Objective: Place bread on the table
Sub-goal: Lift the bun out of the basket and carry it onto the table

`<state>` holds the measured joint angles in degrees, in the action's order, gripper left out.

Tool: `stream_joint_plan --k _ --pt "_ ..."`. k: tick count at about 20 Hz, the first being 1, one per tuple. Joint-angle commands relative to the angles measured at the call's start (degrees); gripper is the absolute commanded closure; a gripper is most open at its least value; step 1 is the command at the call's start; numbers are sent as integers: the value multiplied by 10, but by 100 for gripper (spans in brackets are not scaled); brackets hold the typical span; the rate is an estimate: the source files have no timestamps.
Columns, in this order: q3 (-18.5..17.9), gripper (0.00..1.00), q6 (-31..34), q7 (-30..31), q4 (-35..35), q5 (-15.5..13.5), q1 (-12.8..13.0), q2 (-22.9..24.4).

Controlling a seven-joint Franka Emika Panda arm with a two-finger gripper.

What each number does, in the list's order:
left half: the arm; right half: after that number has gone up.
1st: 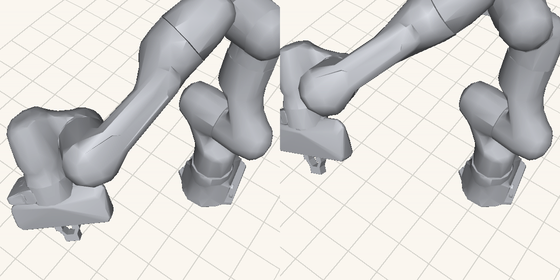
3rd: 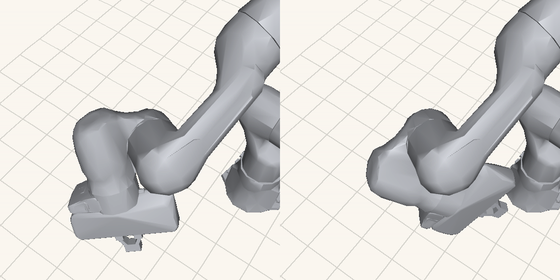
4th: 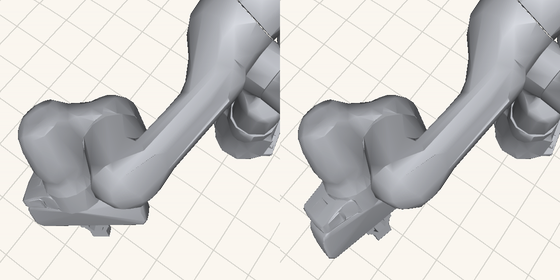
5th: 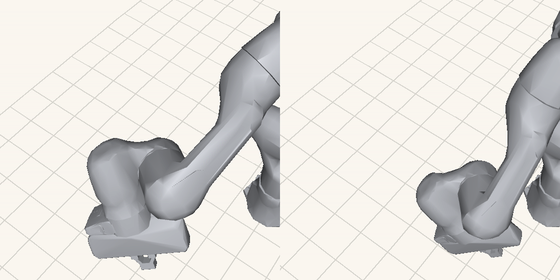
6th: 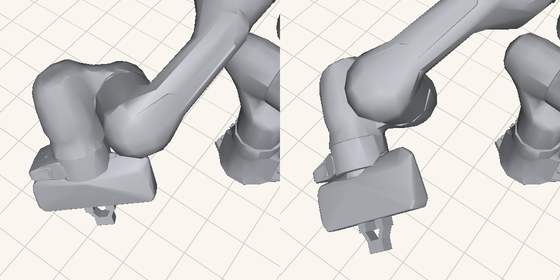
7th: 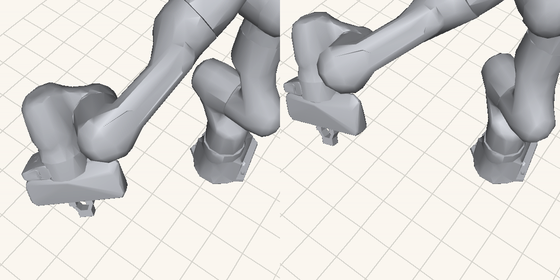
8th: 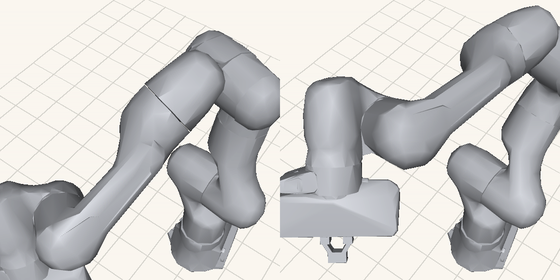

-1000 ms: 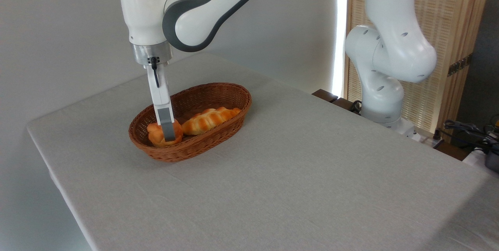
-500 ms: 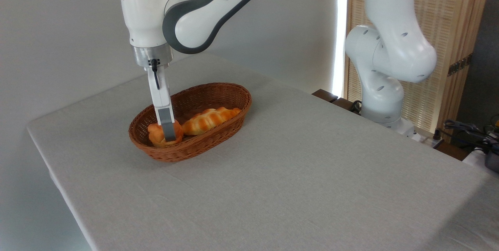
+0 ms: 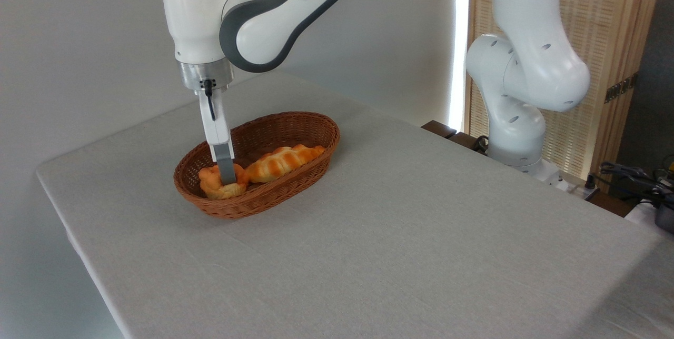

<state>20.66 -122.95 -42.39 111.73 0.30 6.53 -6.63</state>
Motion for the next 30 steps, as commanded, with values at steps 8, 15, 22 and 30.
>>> stream_joint_plan --k 8,15,22,30 --pt "-8 78 160 6 -106 -3 -5 7" --pt "-85 77 200 -6 -134 7 -6 42" --pt "-186 66 188 -98 -124 7 -6 7" --pt "-192 6 89 -96 -78 28 -6 -33"
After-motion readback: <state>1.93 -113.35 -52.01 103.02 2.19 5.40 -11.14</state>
